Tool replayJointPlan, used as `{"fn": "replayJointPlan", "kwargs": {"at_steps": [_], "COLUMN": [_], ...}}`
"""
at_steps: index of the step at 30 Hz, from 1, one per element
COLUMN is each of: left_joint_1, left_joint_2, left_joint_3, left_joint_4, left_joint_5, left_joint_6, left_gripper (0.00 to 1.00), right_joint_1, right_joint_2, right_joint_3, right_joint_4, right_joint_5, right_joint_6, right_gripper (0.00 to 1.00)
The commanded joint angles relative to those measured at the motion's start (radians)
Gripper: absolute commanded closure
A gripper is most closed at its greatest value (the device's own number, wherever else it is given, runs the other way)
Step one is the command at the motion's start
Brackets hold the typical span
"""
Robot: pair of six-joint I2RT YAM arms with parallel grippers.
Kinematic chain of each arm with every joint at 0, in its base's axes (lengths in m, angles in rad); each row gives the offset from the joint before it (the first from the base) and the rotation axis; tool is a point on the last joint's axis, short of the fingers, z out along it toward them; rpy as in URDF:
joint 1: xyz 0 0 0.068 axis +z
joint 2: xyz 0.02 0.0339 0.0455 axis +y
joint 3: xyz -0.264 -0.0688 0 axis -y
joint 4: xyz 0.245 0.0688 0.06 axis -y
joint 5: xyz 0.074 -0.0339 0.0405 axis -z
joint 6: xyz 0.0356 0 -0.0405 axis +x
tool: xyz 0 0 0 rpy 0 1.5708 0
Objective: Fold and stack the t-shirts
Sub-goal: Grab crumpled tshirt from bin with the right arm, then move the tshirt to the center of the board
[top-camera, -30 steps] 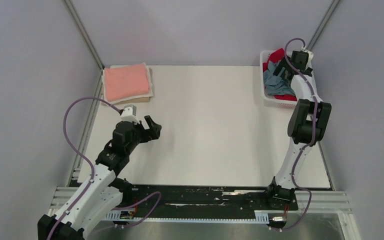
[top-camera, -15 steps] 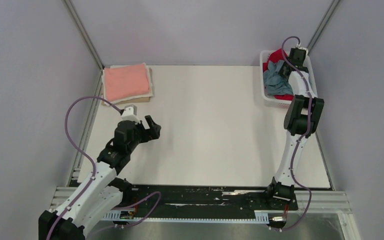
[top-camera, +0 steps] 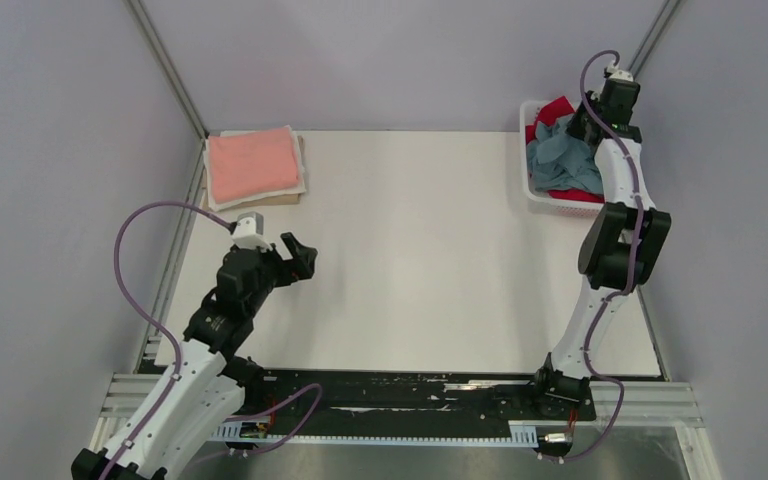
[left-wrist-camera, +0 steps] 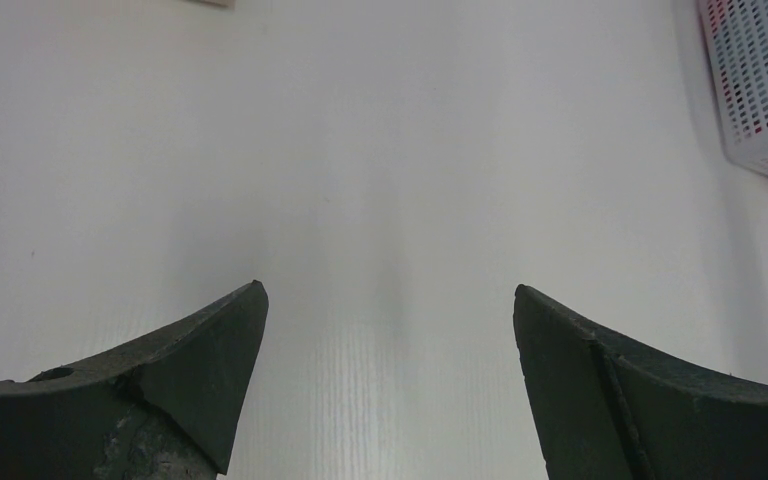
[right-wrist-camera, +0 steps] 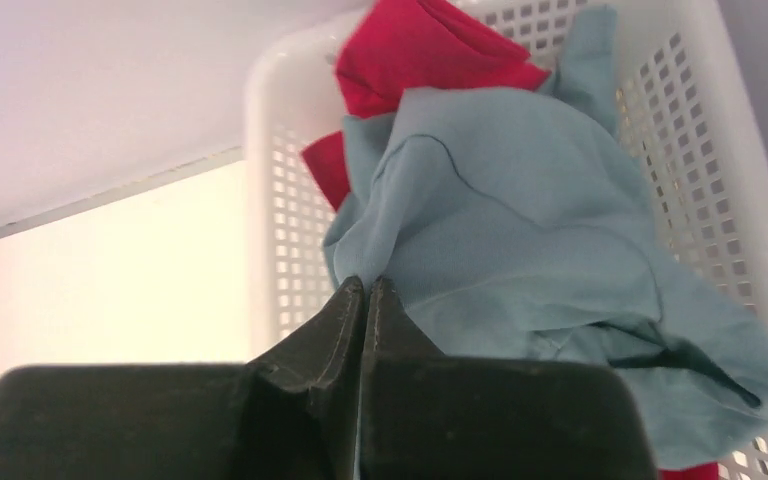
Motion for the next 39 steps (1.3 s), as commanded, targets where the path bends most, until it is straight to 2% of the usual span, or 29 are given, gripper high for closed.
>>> {"fn": "replayJointPlan", "kwargs": {"at_steps": [1,4,11,18,22,25,27,29,31,36,39], "left_joint_1": [-0.004,-0.003,-0.003,-0.004,-0.003,-0.003,-0.004,-0.003,-0.004,-0.003,-0.004], "left_joint_2": [-0.017,-0.029,-0.076,-0.107,-0.122,-0.127,-0.132,-0.138,-0.142,-0.129,-0.111], "left_joint_3": [0.0,-0.001,-0.012,-0.013,-0.016,-0.016,-0.014,-0.015,-0.016,-0.018,-0.017], "left_joint_4": [-0.001,-0.005,-0.011,-0.023,-0.026,-0.034,-0.043,-0.053,-0.061,-0.092,-0.151], "left_joint_5": [-0.023,-0.018,-0.014,-0.017,-0.016,-0.013,-0.012,-0.017,-0.027,-0.051,-0.082], "left_joint_6": [-0.004,-0.011,-0.017,-0.019,-0.022,-0.035,-0.042,-0.048,-0.054,-0.073,-0.098], "left_gripper": [0.0,0.0,0.0,0.0,0.0,0.0,0.0,0.0,0.0,0.0,0.0], "right_joint_1": [0.024,0.05,0.225,0.471,0.687,0.755,0.76,0.76,0.76,0.76,0.757], "right_joint_2": [-0.241,-0.357,-0.518,-0.576,-0.553,-0.54,-0.584,-0.648,-0.721,-0.867,-0.87], "right_joint_3": [-0.13,-0.168,-0.016,0.156,0.303,0.366,0.243,0.008,-0.21,-0.746,-0.948], "right_joint_4": [0.219,0.329,0.362,0.382,0.355,0.294,0.321,0.364,0.377,0.505,0.517], "right_joint_5": [-0.069,-0.088,-0.034,-0.08,-0.03,0.048,0.136,0.219,0.213,0.309,0.387], "right_joint_6": [-0.039,-0.044,-0.234,-0.282,-0.397,-0.415,-0.416,-0.405,-0.375,-0.235,-0.109], "right_gripper": [1.0,1.0,1.0,1.0,1.0,1.0,1.0,1.0,1.0,1.0,1.0]}}
